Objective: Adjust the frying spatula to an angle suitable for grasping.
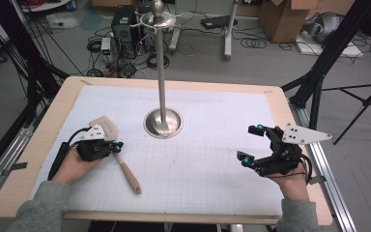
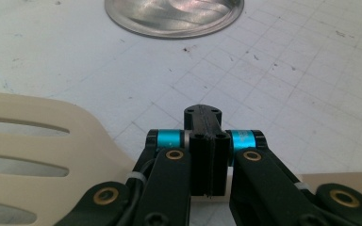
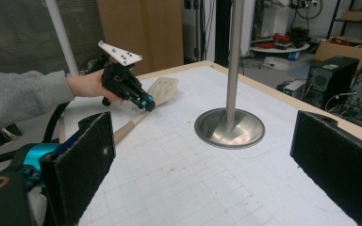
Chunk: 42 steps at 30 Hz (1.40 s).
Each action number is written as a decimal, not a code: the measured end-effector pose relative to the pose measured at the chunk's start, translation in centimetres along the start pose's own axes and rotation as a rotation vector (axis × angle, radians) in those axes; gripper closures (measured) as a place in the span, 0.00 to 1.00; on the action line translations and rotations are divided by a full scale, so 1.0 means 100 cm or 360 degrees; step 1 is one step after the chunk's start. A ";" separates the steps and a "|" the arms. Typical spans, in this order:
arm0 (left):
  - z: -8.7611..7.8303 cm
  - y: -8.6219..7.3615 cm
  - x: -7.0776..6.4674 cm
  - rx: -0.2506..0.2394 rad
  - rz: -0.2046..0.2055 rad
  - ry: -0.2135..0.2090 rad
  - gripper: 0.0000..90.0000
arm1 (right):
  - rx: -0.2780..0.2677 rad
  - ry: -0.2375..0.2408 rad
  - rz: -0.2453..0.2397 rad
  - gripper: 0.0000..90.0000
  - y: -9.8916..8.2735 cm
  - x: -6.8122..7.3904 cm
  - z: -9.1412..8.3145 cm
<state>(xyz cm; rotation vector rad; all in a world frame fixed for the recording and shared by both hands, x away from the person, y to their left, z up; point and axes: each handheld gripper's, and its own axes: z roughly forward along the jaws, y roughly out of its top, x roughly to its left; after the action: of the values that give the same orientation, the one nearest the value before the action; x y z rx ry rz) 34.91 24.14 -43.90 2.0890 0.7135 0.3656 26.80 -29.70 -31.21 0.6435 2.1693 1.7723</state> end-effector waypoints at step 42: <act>-0.007 -0.009 -0.007 0.0102 0.0022 0.0092 1.00 | 0.0051 0.0023 -0.0010 0.07 -0.003 -0.002 0.007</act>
<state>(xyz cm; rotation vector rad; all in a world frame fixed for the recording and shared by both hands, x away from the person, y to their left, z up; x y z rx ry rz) 33.68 24.59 -44.23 2.1518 0.7541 0.4175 27.28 -29.26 -31.69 0.6322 2.2111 1.7477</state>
